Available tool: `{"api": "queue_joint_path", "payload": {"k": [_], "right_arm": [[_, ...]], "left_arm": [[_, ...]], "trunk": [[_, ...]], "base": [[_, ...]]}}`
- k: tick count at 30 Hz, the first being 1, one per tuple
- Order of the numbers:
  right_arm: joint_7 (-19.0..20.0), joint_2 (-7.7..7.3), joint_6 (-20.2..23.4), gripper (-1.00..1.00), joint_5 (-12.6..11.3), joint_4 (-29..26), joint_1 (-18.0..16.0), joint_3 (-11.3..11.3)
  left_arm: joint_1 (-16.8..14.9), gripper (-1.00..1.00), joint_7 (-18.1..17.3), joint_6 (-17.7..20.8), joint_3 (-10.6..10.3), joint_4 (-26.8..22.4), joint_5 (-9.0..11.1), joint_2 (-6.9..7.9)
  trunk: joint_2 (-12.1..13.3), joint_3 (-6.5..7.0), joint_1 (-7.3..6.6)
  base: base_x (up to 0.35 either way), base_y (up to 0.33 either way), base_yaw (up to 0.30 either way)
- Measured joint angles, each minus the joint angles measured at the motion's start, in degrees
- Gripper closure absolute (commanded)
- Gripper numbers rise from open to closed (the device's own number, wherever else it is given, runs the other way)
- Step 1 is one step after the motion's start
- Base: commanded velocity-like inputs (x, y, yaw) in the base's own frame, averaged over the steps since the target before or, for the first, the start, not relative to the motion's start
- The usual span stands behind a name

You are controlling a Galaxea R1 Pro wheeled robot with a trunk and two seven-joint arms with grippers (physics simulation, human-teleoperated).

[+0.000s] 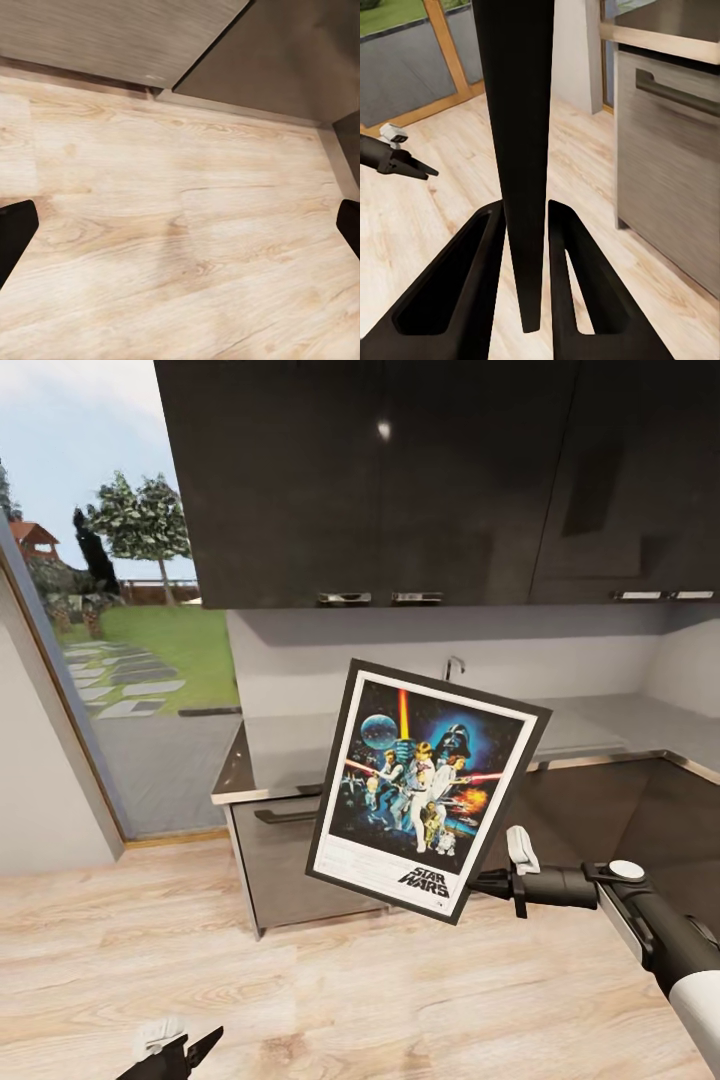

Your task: Pick up the poster from the kitchen countertop and hang it on one of the wall nails in the kitchen.

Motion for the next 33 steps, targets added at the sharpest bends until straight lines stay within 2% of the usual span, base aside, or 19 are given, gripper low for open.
{"api": "queue_joint_path", "payload": {"k": [12,33], "right_arm": [[0.10,-0.26,0.00,1.00,-2.78,-0.05,0.08,0.00],[0.10,-0.27,0.00,1.00,-2.97,-0.14,0.09,0.06]], "left_arm": [[0.00,-1.00,0.00,0.00,0.00,0.00,0.00,-0.09],[0.01,-1.00,0.00,0.00,-0.03,-0.02,0.00,-0.11]], "trunk": [[4.83,2.16,-2.64],[13.28,5.96,-7.27]], "base": [[0.000,0.000,0.000],[0.000,0.000,0.000]]}}
